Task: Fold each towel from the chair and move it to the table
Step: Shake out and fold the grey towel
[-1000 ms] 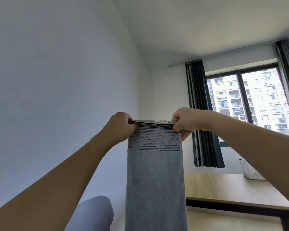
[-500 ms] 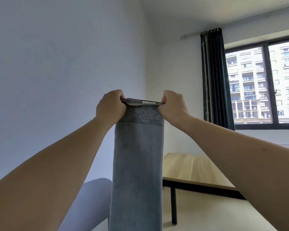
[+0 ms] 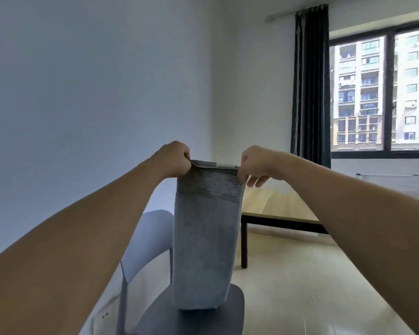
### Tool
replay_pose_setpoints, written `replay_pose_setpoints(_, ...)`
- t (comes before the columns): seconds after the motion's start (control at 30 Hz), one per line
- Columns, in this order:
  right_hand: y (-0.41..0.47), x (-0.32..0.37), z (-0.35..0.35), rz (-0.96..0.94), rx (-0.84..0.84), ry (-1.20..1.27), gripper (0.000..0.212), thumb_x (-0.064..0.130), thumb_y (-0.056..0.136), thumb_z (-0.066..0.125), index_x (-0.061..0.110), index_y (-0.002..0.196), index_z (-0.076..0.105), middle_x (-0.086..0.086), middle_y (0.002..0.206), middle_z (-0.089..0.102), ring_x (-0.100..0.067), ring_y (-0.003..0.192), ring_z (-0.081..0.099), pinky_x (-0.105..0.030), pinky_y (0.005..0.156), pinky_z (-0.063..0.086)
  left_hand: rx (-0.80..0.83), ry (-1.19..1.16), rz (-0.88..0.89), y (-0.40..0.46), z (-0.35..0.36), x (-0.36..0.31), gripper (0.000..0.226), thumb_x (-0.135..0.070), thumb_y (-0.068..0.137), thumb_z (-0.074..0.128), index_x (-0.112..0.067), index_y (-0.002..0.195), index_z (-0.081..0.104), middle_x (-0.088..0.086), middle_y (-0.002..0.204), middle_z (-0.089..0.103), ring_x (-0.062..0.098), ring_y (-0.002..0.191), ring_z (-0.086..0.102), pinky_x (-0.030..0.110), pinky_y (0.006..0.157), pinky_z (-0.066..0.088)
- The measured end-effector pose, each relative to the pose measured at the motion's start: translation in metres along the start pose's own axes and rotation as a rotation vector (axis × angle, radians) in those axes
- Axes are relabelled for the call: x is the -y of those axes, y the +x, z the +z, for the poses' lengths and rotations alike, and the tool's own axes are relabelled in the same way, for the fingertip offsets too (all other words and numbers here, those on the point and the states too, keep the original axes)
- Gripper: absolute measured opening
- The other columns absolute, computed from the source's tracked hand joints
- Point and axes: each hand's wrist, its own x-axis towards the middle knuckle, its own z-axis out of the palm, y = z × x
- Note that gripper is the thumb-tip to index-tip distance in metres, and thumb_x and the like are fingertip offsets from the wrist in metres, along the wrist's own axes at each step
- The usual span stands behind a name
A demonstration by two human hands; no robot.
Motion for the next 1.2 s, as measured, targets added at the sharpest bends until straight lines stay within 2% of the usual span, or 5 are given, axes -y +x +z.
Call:
replay_pose_setpoints(0.2, -0.044, -0.065, 0.080, 0.197, 0.480, -0.169, 0.008, -0.003, 0.084, 0.060, 0.002, 0.089, 0.057, -0.013, 0.085, 0.066, -0.023, 0.066, 0.064, -0.028, 0.057, 0.056, 0.879, -0.251, -0.264, -0.072, 0.073, 0.027, 0.011, -0.005, 0.090, 0.059, -0.005, 0.101, 0.061, 0.018, 0.106, 0.065, 0.029, 0.092, 0.065, 0.042, 0.088, 0.056)
replay_pose_setpoints(0.33, -0.058, -0.117, 0.154, 0.313, 0.704, -0.158, 0.021, 0.001, 0.088, 0.058, -0.001, 0.109, 0.059, -0.011, 0.086, 0.066, -0.020, 0.070, 0.065, -0.034, 0.076, 0.058, 1.161, -0.266, -0.402, -0.117, 0.154, 0.059, 0.031, -0.009, 0.096, 0.052, -0.001, 0.126, 0.052, 0.023, 0.127, 0.058, 0.037, 0.115, 0.059, 0.046, 0.099, 0.048)
replay_pose_setpoints(0.53, -0.036, -0.153, 0.229, 0.363, 0.853, -0.129, 0.032, 0.009, 0.092, 0.057, -0.002, 0.123, 0.057, -0.006, 0.081, 0.062, -0.015, 0.067, 0.062, -0.030, 0.070, 0.056, 1.174, -0.327, -0.564, -0.134, 0.238, 0.113, 0.029, 0.000, 0.097, 0.041, -0.008, 0.121, 0.055, 0.023, 0.127, 0.058, 0.035, 0.107, 0.062, 0.049, 0.096, 0.050)
replay_pose_setpoints(0.9, 0.142, -0.211, 0.371, 0.212, 0.415, -0.128, 0.012, 0.009, 0.090, 0.047, 0.005, 0.092, 0.058, -0.008, 0.083, 0.055, -0.017, 0.063, 0.049, -0.023, 0.048, 0.038, 0.583, -0.194, -0.608, -0.005, 0.381, 0.233, 0.021, 0.001, 0.088, 0.040, -0.007, 0.072, 0.049, 0.015, 0.080, 0.057, 0.027, 0.065, 0.054, 0.025, 0.049, 0.042)
replay_pose_setpoints(1.2, 0.191, -0.273, 0.470, 0.259, 0.425, -0.032, 0.014, 0.007, 0.088, 0.046, 0.006, 0.097, 0.057, -0.011, 0.098, 0.060, -0.025, 0.090, 0.058, -0.030, 0.068, 0.047, 0.648, -0.016, -0.501, -0.002, 0.494, 0.283, 0.043, -0.014, 0.085, 0.037, -0.009, 0.128, 0.042, 0.015, 0.137, 0.041, 0.032, 0.129, 0.034, 0.039, 0.103, 0.036)
